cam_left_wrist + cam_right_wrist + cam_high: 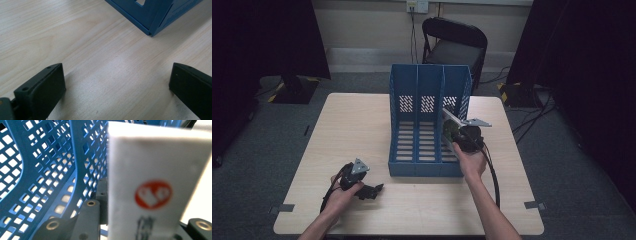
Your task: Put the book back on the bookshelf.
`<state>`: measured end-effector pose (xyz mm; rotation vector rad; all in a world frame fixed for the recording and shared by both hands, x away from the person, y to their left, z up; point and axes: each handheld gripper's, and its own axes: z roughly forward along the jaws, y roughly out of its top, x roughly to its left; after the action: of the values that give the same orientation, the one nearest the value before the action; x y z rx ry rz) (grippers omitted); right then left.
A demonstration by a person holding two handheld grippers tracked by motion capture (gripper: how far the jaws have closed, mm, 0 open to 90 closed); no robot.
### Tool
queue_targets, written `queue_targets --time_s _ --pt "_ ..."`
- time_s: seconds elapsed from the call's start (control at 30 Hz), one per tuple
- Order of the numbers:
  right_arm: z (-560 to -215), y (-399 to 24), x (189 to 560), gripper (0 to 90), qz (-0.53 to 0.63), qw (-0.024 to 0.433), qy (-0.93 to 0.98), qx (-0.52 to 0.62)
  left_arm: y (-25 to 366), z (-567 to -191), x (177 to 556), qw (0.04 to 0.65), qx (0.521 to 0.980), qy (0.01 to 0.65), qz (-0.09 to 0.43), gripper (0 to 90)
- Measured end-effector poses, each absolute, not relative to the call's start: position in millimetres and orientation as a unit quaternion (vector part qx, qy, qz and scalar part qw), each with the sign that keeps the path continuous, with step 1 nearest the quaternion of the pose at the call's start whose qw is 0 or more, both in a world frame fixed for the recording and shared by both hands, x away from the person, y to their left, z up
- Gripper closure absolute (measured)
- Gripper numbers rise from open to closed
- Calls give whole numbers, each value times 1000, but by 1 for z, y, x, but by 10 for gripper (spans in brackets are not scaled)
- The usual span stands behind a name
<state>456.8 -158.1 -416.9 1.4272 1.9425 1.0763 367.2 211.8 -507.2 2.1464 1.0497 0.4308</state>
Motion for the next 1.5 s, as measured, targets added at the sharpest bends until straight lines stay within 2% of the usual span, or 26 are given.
queue_targets --time_s 0.83,0.97,1.13,1.23,1.5 --pt "-432 -161 432 747 393 255 720 513 212 -507 367 349 829 405 166 0" --pt "-430 -161 431 664 393 259 713 520 212 -507 367 349 829 405 166 0" --pt "-428 -161 426 658 399 263 710 517 212 -507 367 349 829 405 167 0" --pt "-428 -163 420 606 415 268 703 511 212 -507 367 349 829 405 167 0" --pt "-426 -162 410 629 434 293 698 489 212 -507 367 349 829 404 167 0"
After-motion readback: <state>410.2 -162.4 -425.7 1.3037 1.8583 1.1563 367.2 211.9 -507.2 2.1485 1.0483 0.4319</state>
